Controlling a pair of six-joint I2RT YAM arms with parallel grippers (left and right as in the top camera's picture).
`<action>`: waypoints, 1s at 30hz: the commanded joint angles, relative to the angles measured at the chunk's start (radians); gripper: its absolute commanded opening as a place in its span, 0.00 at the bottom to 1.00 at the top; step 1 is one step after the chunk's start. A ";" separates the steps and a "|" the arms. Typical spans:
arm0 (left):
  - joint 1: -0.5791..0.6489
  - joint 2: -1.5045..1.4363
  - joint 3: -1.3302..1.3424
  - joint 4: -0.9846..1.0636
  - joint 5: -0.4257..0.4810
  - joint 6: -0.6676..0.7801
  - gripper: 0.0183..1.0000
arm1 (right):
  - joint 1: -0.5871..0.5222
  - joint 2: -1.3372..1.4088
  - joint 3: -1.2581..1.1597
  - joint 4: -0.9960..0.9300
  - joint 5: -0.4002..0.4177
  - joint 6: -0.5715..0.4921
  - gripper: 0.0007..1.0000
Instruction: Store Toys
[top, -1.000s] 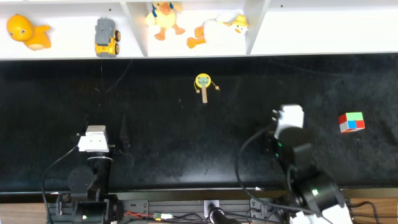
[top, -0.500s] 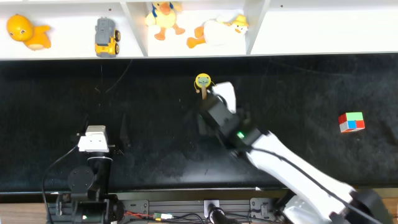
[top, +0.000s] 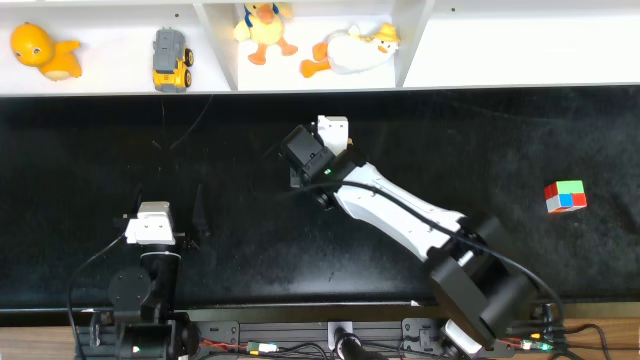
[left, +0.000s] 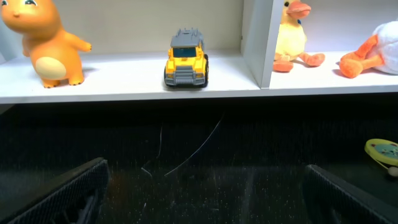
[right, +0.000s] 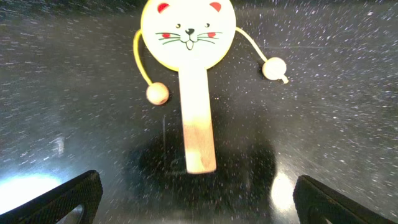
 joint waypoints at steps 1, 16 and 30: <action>-0.004 -0.010 -0.002 -0.004 -0.004 -0.007 1.00 | 0.006 0.032 0.039 0.016 0.044 0.037 1.00; -0.004 -0.010 -0.002 -0.004 -0.005 -0.007 1.00 | 0.003 0.050 0.039 0.023 0.114 0.037 0.94; -0.004 -0.010 -0.002 -0.004 -0.005 -0.007 1.00 | 0.003 0.130 0.039 0.109 0.111 0.034 0.81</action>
